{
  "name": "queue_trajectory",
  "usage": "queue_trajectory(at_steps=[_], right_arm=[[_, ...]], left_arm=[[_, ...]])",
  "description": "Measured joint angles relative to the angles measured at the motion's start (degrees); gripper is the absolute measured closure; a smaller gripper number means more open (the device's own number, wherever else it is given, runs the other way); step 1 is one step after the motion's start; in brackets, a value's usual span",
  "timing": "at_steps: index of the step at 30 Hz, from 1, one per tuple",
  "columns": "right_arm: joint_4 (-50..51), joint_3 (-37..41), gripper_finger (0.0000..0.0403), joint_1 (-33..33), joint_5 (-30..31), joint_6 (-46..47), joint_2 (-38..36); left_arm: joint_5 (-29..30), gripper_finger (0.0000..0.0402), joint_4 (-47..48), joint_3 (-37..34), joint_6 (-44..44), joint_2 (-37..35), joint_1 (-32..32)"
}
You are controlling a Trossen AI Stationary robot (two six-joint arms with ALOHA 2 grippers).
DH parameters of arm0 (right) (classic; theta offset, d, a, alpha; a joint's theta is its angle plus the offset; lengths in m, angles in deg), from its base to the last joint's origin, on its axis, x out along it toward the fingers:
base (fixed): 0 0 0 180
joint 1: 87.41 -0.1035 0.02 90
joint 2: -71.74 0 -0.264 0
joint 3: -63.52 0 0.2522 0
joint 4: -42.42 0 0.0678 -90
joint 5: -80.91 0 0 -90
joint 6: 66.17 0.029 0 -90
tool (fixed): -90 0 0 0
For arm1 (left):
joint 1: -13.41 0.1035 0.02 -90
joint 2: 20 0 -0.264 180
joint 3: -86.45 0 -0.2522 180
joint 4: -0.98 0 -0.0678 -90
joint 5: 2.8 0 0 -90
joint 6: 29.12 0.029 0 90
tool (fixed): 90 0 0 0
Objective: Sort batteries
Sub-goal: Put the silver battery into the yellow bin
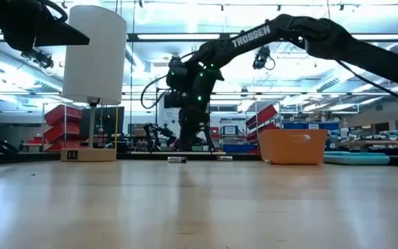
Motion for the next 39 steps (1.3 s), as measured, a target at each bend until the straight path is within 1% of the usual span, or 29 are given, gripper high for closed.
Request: queue_trajectory(at_steps=[2, 3, 5, 6, 10, 15, 16, 19, 24, 26, 30, 35, 39], right_arm=[[-0.09, -1.01, 0.034, -0.08, -1.77, 2.03, 0.0], [-0.99, -1.3, 0.0342, -0.13, -0.81, 3.77, 0.0], [-5.07, -1.15, 0.035, -0.15, 4.47, 8.08, 0.0], [-7.0, -0.74, 0.0357, -0.14, 5.72, 9.49, 0.0], [-6.25, -0.31, 0.0396, -0.11, 3.67, 13.44, 0.0], [-4.47, -0.3, 0.0401, -0.13, 9.88, 30.0, 0.0], [-4.82, -0.28, 0.0402, 0.3, 10.0, 32.63, 0.0], [-6.21, -0.29, 0.0402, 1.84, 6.25, 34.75, -0.02], [-6.22, -0.27, 0.0402, 3.66, -5.51, 28.63, 1.1], [-5.4, -0.27, 0.0402, 4.29, -7.95, 28.97, 1.11], [-3.71, -0.33, 0.0402, 6.06, -6.9, 37.39, 0.98], [-3.98, -0.31, 0.0403, 6.53, -8.27, 38.28, 0.98], [-3.21, -0.69, 0.0403, 5.85, -7.06, 38.35, 0.83]], left_arm=[[0.0, 0.0282, 0.0, 0.0, 0.02, 0.0, 0.0], [0.0, 0.0282, 0.0, 0.0, 0.0, 0.0, -0.02], [0.0, 0.0282, 0.0, 0.0, 0.02, 0.0, 0.0], [0.0, 0.0282, 0.0, 0.0, 0.02, 0.0, -0.01], [0.0, 0.0282, -0.36, 0.0, 0.02, 0.0, 0.0], [0.02, 0.0282, -0.39, 0.0, 0.04, 0.0, 0.0], [0.02, 0.0282, -0.39, 0.0, 0.04, 0.0, 0.0], [0.07, 0.0282, -0.48, 0.0, 0.04, 0.0, -0.02], [0.0, 0.0282, -1.49, 0.0, 0.04, 0.0, -0.02], [-0.15, 0.0282, -1.49, 0.0, 0.04, 0.0, 0.0], [-0.38, 0.0282, -1.46, 0.0, 0.04, -0.01, -0.01], [-0.5, 0.0282, -1.42, 0.0, 0.04, 0.0, -0.02], [-0.55, 0.0282, -1.42, 0.0, 0.04, 0.0, 0.0]])
